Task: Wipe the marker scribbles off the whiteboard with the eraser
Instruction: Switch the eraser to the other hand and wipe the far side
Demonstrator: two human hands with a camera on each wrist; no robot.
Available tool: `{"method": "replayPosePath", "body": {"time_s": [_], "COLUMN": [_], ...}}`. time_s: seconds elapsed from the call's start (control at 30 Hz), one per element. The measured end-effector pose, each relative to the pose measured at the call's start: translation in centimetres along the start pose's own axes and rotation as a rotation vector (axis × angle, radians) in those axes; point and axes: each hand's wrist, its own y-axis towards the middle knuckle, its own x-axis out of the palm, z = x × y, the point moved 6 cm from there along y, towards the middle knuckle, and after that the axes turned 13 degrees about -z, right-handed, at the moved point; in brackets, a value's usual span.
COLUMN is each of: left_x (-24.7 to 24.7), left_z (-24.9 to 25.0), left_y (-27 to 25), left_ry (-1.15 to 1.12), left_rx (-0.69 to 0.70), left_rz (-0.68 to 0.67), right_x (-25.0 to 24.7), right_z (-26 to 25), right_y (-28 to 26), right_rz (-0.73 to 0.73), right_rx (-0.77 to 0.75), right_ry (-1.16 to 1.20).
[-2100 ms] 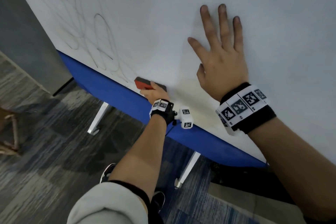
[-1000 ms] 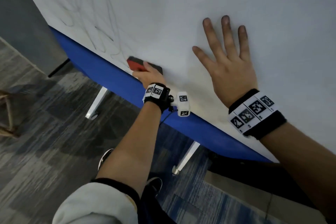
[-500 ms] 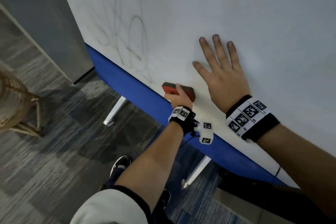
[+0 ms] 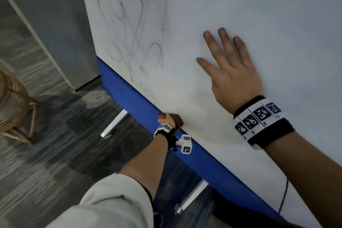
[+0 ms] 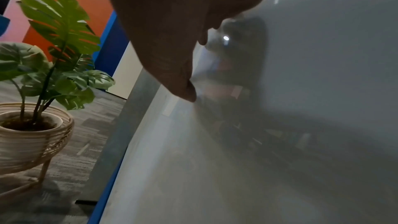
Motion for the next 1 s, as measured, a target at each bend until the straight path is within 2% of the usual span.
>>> {"method": "replayPosePath", "body": {"time_s": [0.07,0.17,0.23,0.33,0.43,0.5,0.53,0.6,0.67,0.7,0.73,0.8,0.87,0.93,1.0], "left_x": [-0.4,-2.9,-4.2,-5.6,-5.5,-4.6,-4.5,-5.3,-6.5,-6.6,-6.5,-6.1,-5.7,-5.6,-5.3], "left_z": [2.8,9.0,13.2,18.6,21.8,21.5,20.7,18.5,16.0,15.3,15.4,17.7,20.8,24.8,28.7], "left_y": [-1.5,-6.0,-9.3,-14.2,-17.6,-17.6,-16.5,-13.2,-9.7,-9.0,-9.2,-11.6,-15.4,-20.6,-26.6], "left_ry": [-0.045,-0.165,-0.177,-0.046,0.142,0.219,0.206,0.126,0.010,-0.026,-0.036,-0.017,-0.031,0.000,0.098], "left_rx": [0.121,0.441,0.683,1.018,1.247,1.279,1.239,1.016,0.669,0.540,0.477,0.500,0.603,0.851,1.166], "left_rz": [0.075,0.245,0.255,0.253,0.254,0.212,0.188,0.176,0.147,0.119,0.108,0.168,0.240,0.280,0.269], "right_x": [-0.1,-0.2,-0.3,-0.5,-0.6,-0.6,-0.6,-0.5,-0.5,-0.7,-0.8,-1.5,-2.8,-5.3,-8.3], "right_z": [0.4,-0.1,-0.5,-0.9,-1.0,-1.0,-1.0,-1.1,-1.2,-1.2,-1.0,-0.4,0.6,2.2,3.8], "right_y": [0.0,0.3,0.5,0.7,0.7,0.7,0.7,0.8,0.9,0.9,0.9,1.1,1.6,2.7,4.1], "right_rz": [-0.010,-0.013,-0.006,0.014,0.043,0.061,0.060,0.032,0.002,-0.010,-0.020,-0.028,-0.012,0.048,0.129], "right_rx": [-0.020,0.013,0.046,0.077,0.079,0.084,0.089,0.098,0.098,0.093,0.077,0.023,-0.026,0.002,0.088], "right_ry": [-0.016,-0.011,0.019,0.069,0.082,0.080,0.077,0.085,0.093,0.090,0.085,0.067,0.047,0.042,0.051]}}
